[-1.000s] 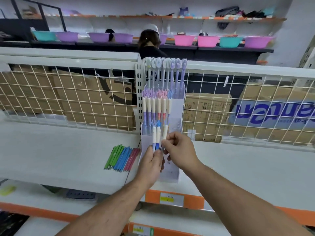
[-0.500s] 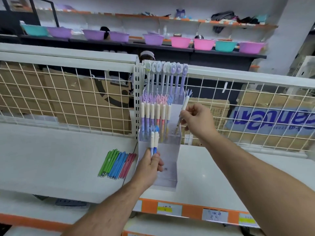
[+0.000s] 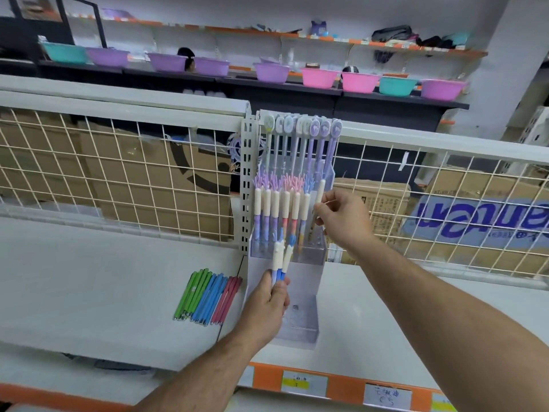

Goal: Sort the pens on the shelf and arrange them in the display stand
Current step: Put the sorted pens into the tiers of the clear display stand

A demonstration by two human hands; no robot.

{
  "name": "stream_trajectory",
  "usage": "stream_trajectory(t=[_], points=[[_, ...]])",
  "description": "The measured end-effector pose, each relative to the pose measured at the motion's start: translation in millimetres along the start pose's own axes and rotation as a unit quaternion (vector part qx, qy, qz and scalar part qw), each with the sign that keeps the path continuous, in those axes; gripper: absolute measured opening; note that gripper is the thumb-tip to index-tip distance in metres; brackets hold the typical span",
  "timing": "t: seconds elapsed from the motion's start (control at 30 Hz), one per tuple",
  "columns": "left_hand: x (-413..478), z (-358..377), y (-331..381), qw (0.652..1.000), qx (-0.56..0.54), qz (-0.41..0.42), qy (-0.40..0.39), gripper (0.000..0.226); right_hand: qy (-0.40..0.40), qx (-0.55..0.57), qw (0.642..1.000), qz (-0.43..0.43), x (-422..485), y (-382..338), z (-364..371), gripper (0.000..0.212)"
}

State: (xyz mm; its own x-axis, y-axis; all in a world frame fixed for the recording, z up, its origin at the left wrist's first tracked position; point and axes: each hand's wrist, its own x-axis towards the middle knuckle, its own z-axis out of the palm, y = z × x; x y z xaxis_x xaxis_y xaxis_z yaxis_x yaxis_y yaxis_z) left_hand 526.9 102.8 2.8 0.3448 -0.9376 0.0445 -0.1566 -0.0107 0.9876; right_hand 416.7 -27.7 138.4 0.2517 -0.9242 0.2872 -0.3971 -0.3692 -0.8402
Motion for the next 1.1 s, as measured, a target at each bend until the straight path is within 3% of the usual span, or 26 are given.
stream_trajectory(t=[0.53,0.67,0.77,0.97,1.1], points=[[0,1,0,1.000,0.008,-0.001,0.000,0.019,-0.041,-0.027,0.999,0.003,-11,13,3,0.013],[-1,1,2,1.000,0.012,-0.003,0.002,0.020,0.021,-0.014,1.000,0.002,-21,18,2,0.007],[-2,0,2,1.000,0.016,-0.002,0.008,0.019,0.058,-0.014,0.998,-0.022,-37,21,6,0.015],[1,4,0,1.000,-0.011,0.006,0.005,0.019,-0.093,-0.075,0.992,-0.035,-84,26,41,0.034],[-1,6,2,1.000,-0.005,0.030,0.000,0.022,-0.077,-0.112,0.991,-0.008,-89,27,56,0.031]])
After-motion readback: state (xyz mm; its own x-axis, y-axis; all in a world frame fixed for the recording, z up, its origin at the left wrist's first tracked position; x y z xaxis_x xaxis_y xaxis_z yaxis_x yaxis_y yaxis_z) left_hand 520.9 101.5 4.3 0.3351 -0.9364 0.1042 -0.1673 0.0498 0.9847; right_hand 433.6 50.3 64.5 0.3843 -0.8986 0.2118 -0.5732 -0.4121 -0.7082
